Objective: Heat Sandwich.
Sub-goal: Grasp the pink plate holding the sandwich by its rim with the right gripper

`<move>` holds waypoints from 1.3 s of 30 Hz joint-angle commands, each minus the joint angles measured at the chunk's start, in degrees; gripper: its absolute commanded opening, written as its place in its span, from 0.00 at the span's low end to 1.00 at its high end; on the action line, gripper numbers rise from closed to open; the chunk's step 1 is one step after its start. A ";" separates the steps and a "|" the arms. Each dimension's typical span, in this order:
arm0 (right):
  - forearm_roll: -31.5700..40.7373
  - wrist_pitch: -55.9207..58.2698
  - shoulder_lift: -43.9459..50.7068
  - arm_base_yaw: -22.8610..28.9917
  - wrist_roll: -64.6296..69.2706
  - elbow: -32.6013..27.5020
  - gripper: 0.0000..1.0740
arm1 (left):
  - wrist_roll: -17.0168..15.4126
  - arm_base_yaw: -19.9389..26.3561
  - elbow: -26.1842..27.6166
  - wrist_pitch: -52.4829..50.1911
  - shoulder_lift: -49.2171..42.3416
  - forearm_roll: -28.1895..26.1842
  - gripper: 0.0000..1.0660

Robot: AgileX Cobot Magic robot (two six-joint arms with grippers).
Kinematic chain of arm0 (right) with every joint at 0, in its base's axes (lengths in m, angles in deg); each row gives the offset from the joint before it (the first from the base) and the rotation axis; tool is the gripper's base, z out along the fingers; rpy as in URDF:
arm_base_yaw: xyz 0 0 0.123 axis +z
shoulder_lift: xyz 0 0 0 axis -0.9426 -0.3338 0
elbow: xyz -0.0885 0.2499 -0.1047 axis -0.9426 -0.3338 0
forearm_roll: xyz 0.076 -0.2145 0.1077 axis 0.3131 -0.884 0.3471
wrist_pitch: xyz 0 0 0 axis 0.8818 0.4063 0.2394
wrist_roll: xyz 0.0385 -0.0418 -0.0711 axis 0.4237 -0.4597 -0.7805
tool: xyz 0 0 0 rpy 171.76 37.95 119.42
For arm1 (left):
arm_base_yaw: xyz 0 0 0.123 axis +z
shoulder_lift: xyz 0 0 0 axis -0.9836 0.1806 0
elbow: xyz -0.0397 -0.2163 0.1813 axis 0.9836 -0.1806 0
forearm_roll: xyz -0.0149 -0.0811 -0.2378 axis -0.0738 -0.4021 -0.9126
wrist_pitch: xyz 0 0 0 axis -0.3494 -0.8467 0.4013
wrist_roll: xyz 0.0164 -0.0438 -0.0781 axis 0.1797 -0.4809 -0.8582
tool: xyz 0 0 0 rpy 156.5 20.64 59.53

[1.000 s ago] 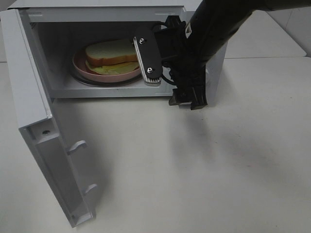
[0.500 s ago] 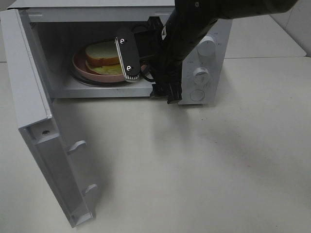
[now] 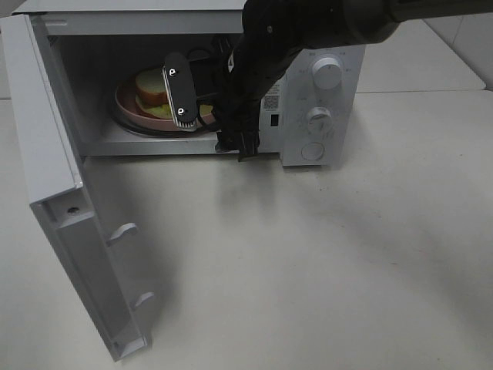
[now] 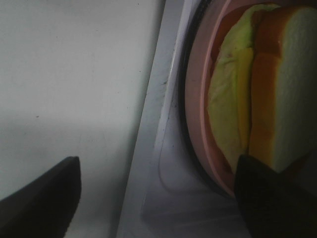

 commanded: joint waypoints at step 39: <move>-1.03 4.93 -14.67 0.23 4.35 17.53 0.16 | -0.06 0.23 -0.11 -0.46 -1.32 -0.06 0.94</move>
